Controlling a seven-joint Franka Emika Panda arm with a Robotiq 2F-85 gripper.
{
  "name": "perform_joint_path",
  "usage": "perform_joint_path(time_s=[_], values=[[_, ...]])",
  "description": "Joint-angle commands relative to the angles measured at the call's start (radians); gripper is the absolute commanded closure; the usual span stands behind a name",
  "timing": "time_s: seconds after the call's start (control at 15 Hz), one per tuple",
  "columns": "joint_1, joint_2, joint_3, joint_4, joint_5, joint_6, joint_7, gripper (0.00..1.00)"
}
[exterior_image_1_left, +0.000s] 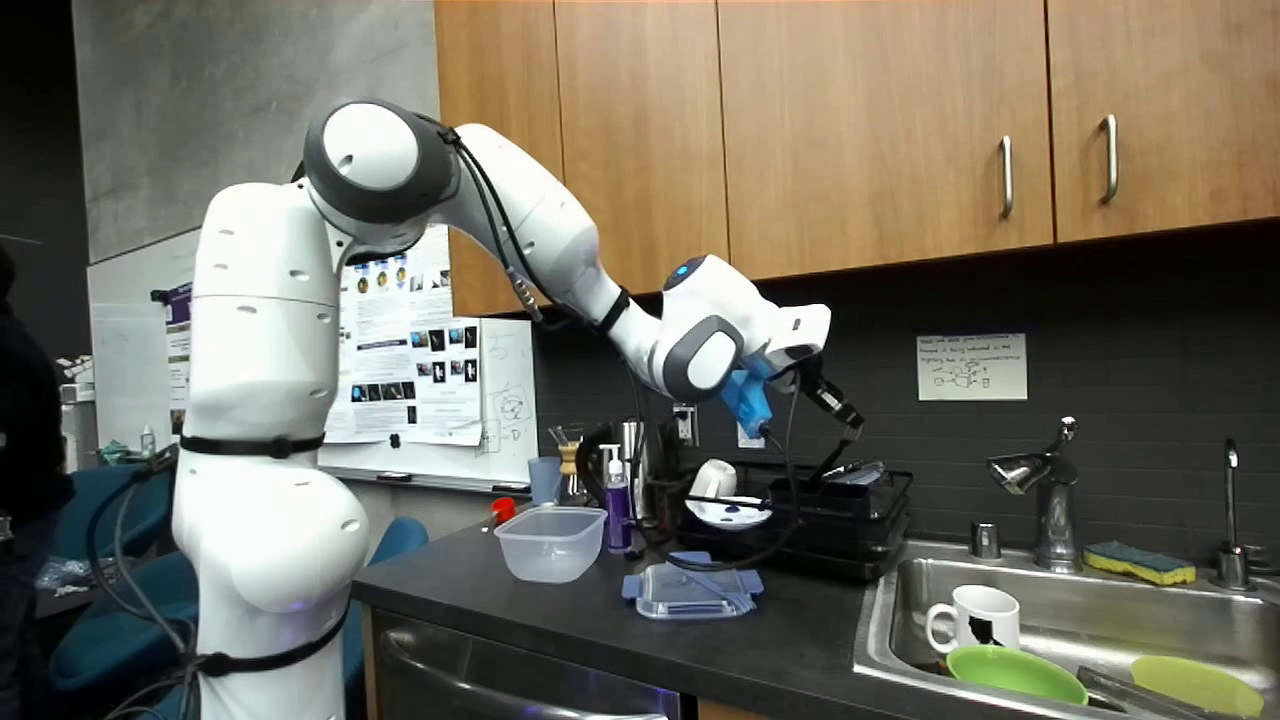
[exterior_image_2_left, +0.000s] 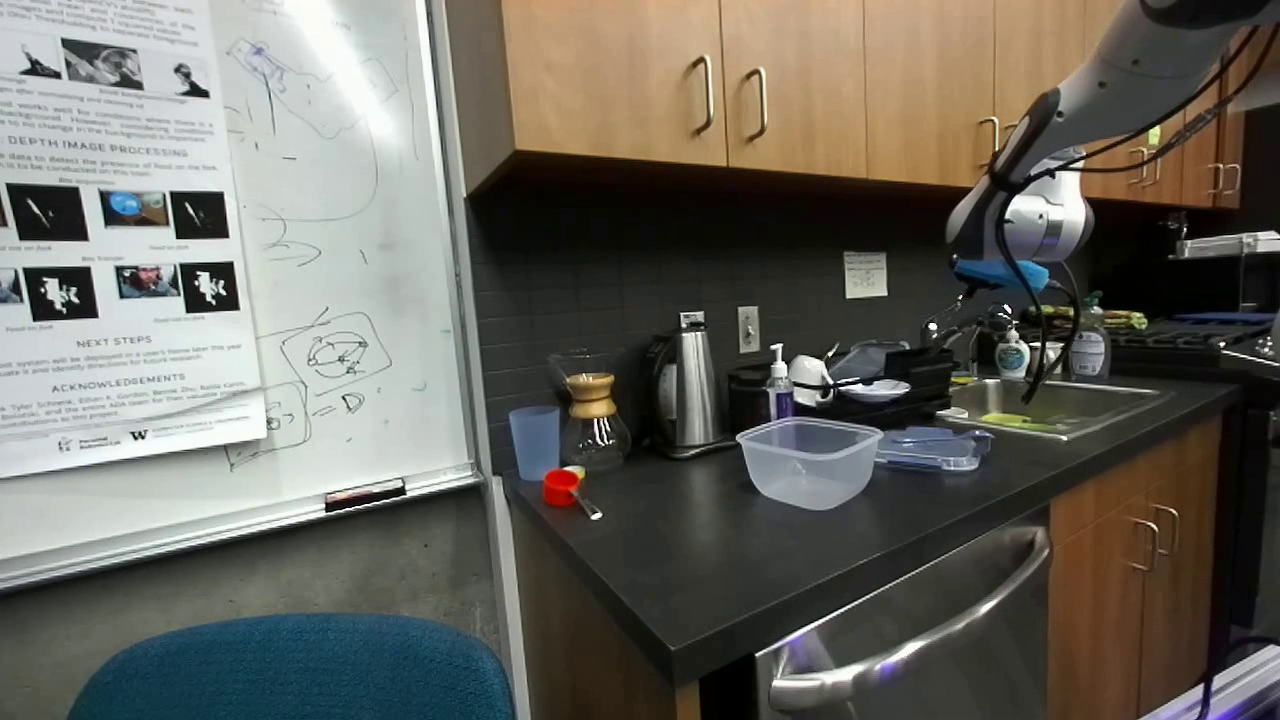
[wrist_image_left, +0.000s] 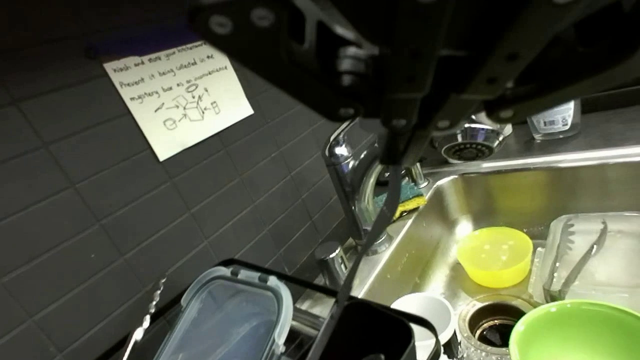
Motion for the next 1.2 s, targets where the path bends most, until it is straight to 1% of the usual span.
perform_joint_path(time_s=[0.0,0.27,0.4,0.47,0.6,0.67,0.93,1.13], values=[[0.014,-0.070,-0.024,-0.043,-0.031,0.014,0.024,1.00],[0.004,-0.132,-0.014,-0.096,-0.060,0.035,0.012,1.00],[-0.011,-0.175,-0.005,-0.141,-0.097,0.036,0.001,1.00],[-0.060,-0.191,0.055,-0.160,-0.042,0.041,-0.067,1.00],[-0.079,-0.237,0.076,-0.220,-0.049,0.051,-0.096,1.00],[-0.093,-0.257,0.081,-0.251,-0.112,0.062,-0.056,1.00],[-0.170,-0.325,0.175,-0.358,-0.166,0.084,-0.068,1.00],[-0.245,-0.359,0.277,-0.422,-0.192,0.097,-0.074,1.00]])
